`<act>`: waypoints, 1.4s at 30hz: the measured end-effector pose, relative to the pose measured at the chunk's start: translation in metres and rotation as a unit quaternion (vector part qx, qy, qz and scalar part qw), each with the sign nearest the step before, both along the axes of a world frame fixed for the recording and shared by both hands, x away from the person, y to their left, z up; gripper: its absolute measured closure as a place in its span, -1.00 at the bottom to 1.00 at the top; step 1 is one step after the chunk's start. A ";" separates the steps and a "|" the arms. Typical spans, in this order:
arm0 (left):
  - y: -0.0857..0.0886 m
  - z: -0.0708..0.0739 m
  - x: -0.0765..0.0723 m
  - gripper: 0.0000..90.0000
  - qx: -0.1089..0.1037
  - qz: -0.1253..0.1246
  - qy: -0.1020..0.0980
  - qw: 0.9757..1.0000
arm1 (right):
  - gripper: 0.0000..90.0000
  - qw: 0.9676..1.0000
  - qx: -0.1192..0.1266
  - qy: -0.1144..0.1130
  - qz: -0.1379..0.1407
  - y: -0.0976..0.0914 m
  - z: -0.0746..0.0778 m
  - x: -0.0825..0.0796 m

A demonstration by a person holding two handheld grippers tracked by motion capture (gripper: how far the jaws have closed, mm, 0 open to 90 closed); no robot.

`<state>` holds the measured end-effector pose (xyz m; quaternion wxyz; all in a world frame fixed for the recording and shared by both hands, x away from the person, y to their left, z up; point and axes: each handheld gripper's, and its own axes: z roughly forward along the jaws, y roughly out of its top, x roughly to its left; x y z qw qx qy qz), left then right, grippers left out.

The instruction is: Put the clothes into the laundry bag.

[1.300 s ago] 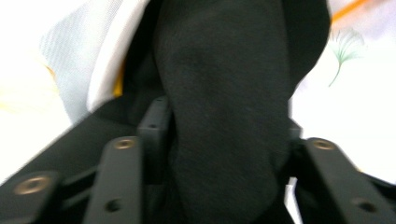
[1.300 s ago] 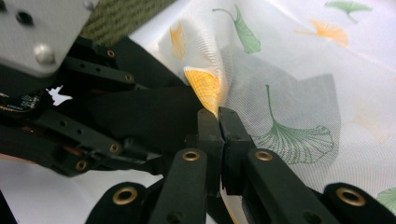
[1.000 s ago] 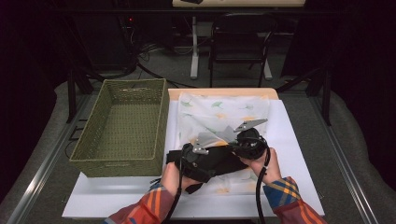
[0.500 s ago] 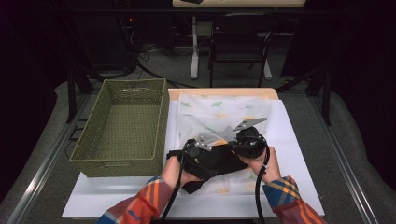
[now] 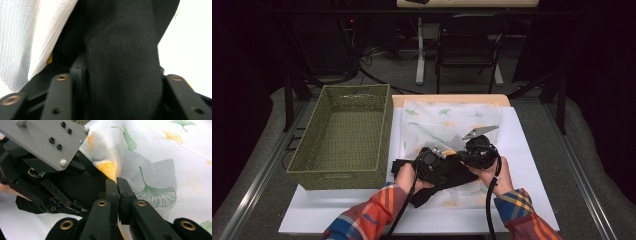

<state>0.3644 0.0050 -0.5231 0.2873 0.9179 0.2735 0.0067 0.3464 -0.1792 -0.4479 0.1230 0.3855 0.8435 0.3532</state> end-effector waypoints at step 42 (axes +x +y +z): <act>0.028 -0.005 -0.028 -0.47 -0.040 0.019 0.002 0.999 | 0.98 1.000 0.008 -0.006 0.001 0.004 0.003 -0.003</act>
